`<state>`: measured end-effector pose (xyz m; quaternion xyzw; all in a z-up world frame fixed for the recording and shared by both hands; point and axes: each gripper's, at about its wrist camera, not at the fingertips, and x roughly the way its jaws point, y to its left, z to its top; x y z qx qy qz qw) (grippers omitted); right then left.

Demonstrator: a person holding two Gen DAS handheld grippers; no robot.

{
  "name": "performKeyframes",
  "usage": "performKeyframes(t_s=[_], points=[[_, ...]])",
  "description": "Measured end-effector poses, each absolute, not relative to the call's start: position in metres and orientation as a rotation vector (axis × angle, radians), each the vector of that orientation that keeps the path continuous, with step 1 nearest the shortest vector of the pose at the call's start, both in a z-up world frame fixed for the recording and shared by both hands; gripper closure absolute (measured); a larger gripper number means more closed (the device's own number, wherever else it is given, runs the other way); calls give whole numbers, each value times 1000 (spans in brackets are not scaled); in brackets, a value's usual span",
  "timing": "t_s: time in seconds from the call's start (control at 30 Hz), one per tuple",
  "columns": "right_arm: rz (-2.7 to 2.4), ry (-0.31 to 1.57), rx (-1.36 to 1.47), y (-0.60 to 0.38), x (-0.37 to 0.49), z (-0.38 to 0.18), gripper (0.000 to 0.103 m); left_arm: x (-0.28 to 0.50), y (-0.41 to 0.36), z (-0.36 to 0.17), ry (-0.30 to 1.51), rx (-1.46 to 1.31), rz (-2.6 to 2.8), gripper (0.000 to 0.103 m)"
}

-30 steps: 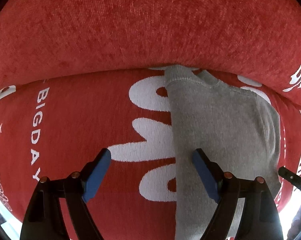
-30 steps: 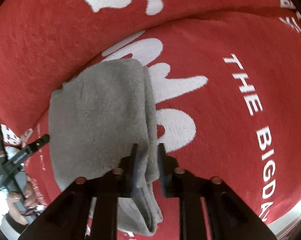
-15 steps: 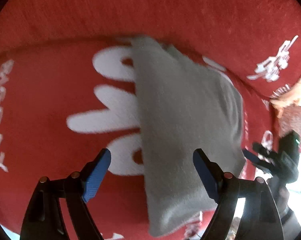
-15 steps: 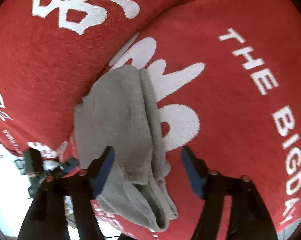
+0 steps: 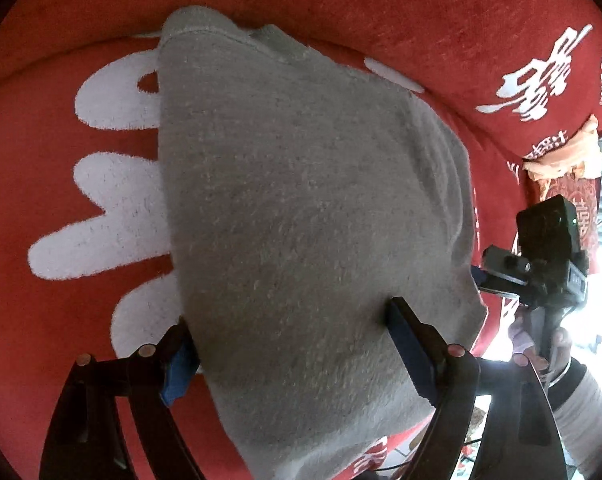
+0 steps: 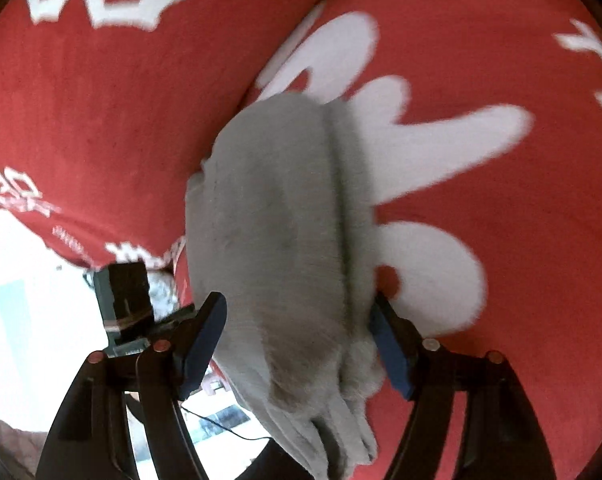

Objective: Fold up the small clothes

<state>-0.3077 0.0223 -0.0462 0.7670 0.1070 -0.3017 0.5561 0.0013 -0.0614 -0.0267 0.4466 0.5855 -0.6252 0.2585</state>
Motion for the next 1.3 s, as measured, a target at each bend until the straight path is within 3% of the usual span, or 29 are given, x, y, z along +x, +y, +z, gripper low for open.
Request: performKeyframes(t_s=[0.17, 0.23, 0.27, 0.33, 0.43, 0.77, 1.03, 1.13, 1.3], points=[[-649, 241, 1803, 13, -286, -52, 27, 2, -63, -28, 1596, 1201, -1689, 18], [-668, 235, 1820, 14, -282, -53, 45, 1, -63, -26, 1582, 1190, -1689, 31], [-687, 254, 1826, 17, -282, -52, 68, 3, -62, -22, 1578, 1173, -1700, 35], [-687, 212, 1841, 24, -282, -47, 73, 7, -60, -15, 1573, 1141, -1733, 52], [-671, 156, 1828, 30, -276, -32, 73, 14, -57, -2, 1579, 1104, -1773, 59], [-573, 59, 1811, 53, -224, 13, 73, 68, -31, 48, 1563, 1051, -1799, 59], [-503, 94, 1861, 79, -155, -2, 73, 141, 8, 43, 1543, 1084, -1696, 59], [-514, 159, 1880, 80, -133, -13, 72, 163, 17, 29, 1553, 1092, -1643, 59], [-753, 397, 1882, 90, -143, -12, 62, 193, 27, 24, 1523, 1094, -1548, 58]])
